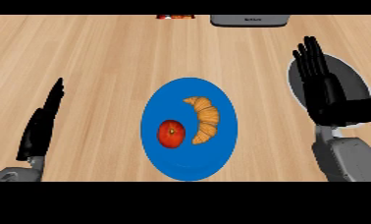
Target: Pick the croissant from the plate and place it in the pan
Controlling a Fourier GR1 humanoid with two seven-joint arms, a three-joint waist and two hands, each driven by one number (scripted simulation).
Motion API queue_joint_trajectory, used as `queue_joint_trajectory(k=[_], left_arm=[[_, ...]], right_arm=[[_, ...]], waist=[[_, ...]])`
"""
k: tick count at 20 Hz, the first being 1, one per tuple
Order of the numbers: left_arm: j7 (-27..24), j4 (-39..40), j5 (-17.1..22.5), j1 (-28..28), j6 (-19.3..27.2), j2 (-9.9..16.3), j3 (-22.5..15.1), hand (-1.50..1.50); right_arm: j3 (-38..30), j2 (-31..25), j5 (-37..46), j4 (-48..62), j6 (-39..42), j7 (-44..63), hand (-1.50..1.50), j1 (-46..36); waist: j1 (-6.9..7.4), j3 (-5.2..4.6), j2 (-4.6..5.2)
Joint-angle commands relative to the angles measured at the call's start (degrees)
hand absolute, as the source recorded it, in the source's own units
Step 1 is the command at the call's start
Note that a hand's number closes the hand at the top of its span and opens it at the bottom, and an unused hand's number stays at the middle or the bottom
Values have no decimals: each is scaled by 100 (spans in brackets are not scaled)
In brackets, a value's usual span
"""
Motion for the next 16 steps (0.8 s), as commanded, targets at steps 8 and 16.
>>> queue_joint_trajectory(k=[8,16], left_arm=[[1125,-862,1256,-958,-425,-898,72,0],[1696,-1144,1406,-1134,-303,-762,381,0]], right_arm=[[1178,-596,566,417,1741,485,150,-1755],[833,-1746,1550,346,2341,-1060,-150,-1107]], waist=[[225,36,80],[25,42,60]])
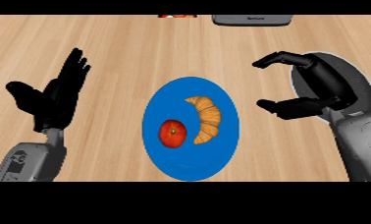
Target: Pick the croissant from the plate and place it in the pan
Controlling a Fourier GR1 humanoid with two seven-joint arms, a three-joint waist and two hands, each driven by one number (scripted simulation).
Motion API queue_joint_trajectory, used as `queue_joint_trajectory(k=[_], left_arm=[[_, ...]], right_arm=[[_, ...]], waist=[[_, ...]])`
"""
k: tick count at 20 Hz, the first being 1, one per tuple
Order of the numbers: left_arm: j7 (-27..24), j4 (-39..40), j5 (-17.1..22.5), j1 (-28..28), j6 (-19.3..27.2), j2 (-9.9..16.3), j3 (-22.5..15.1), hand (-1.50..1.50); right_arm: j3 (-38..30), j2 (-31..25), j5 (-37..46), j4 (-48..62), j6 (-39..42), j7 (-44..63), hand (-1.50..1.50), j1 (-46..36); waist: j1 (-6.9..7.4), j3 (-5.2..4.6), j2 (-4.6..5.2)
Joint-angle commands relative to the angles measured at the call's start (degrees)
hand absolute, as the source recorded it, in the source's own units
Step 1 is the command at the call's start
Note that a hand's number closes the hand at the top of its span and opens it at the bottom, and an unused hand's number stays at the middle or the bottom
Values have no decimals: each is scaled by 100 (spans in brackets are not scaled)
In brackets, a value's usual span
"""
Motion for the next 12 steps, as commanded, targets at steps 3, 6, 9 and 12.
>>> queue_joint_trajectory(k=[3,6,9,12], left_arm=[[58,-125,160,183,-206,77,183,0],[367,-604,119,334,-98,9,102,0],[197,-193,-4,-18,-64,-191,54,0],[94,-153,-112,106,-83,-175,10,0]], right_arm=[[55,-770,786,36,608,-471,-150,-347],[224,-351,1088,223,624,-41,-150,-1050],[508,-308,1337,135,982,404,-150,-1464],[827,-399,1773,69,1270,954,-150,-2037]], waist=[[0,-3,5],[70,-3,3],[12,-8,10],[46,-13,8]])
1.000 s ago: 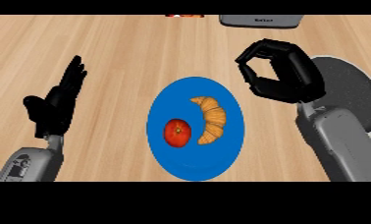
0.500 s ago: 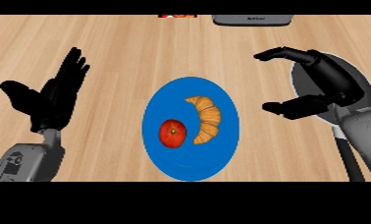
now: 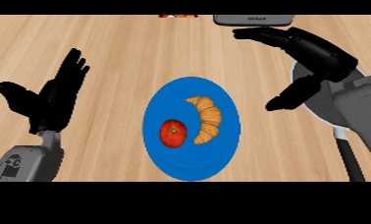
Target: Pick the croissant from the plate and place it in the pan
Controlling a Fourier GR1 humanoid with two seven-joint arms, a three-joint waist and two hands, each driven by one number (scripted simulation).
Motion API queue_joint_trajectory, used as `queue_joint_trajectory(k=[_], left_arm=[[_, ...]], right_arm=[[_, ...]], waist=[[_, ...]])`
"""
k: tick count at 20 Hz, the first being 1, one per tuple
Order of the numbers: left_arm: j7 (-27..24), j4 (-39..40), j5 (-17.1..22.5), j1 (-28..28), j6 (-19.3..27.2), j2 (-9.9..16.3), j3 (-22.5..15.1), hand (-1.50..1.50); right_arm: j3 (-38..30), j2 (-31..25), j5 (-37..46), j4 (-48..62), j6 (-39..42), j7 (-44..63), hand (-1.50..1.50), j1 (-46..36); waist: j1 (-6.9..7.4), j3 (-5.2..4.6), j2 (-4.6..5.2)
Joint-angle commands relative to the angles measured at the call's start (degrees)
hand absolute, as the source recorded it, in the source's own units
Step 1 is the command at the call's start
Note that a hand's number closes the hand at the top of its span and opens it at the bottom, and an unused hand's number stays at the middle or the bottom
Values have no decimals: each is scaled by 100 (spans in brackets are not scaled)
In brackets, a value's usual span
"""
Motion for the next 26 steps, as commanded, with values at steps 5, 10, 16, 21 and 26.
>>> queue_joint_trajectory(k=[5,10,16,21,26], left_arm=[[371,-712,-58,281,75,-40,-110,0],[204,-205,-227,-46,154,-194,-134,0],[251,-391,-146,238,-66,-126,47,0],[33,-180,-291,159,-55,-259,82,0],[239,-296,-189,149,-196,-126,308,0]], right_arm=[[959,569,1040,-51,593,1325,-150,-932],[1516,435,1136,165,1920,1715,-150,-1340],[1454,554,1327,-333,2680,1951,-150,-1086],[1816,594,2160,-904,2577,2095,-150,-797],[1862,1006,2732,-1170,2753,2651,-150,-819]], waist=[[51,2,-25],[-34,-6,-15],[-66,2,-14],[-102,3,-15],[-80,3,-14]])
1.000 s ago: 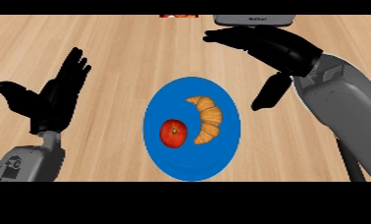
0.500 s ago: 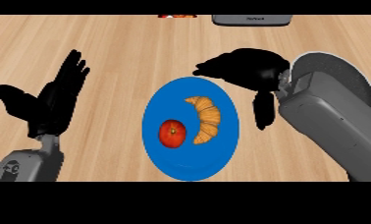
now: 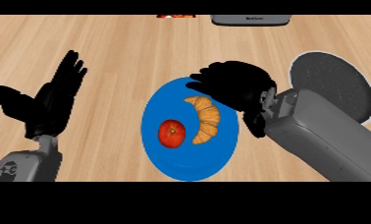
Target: Pick the croissant from the plate and place it in the pan
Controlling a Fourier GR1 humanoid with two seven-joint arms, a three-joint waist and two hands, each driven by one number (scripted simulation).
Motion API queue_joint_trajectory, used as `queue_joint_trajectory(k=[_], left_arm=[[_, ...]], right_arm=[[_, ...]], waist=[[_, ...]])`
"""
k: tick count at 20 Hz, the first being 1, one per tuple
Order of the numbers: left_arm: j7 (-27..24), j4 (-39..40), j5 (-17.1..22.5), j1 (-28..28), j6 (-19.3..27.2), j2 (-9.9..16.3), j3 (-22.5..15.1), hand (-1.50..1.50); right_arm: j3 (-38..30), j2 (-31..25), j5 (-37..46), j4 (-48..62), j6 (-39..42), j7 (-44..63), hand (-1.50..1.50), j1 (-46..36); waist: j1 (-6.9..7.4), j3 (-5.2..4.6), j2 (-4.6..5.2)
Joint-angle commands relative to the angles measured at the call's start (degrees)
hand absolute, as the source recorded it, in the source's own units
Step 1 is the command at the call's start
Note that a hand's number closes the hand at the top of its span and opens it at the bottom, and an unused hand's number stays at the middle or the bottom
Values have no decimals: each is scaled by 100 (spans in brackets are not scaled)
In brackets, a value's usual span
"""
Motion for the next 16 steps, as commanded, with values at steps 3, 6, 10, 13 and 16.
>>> queue_joint_trajectory(k=[3,6,10,13,16], left_arm=[[351,-141,-100,-182,-16,-3,96,0],[-56,350,-92,-327,-189,-143,170,0],[269,-153,-135,-84,-130,-59,274,0],[267,-276,-137,91,-205,-141,257,0],[69,65,-376,-132,-86,-410,69,0]], right_arm=[[-124,496,575,-568,219,531,-150,433],[-263,1074,567,-451,602,746,-150,252],[-75,1396,1054,-362,591,909,-150,538],[157,1594,1484,-213,412,910,-150,759],[-334,1264,1481,-225,930,700,-150,360]], waist=[[-15,1,1],[-11,-1,5],[19,1,1],[28,1,5],[-2,0,7]])
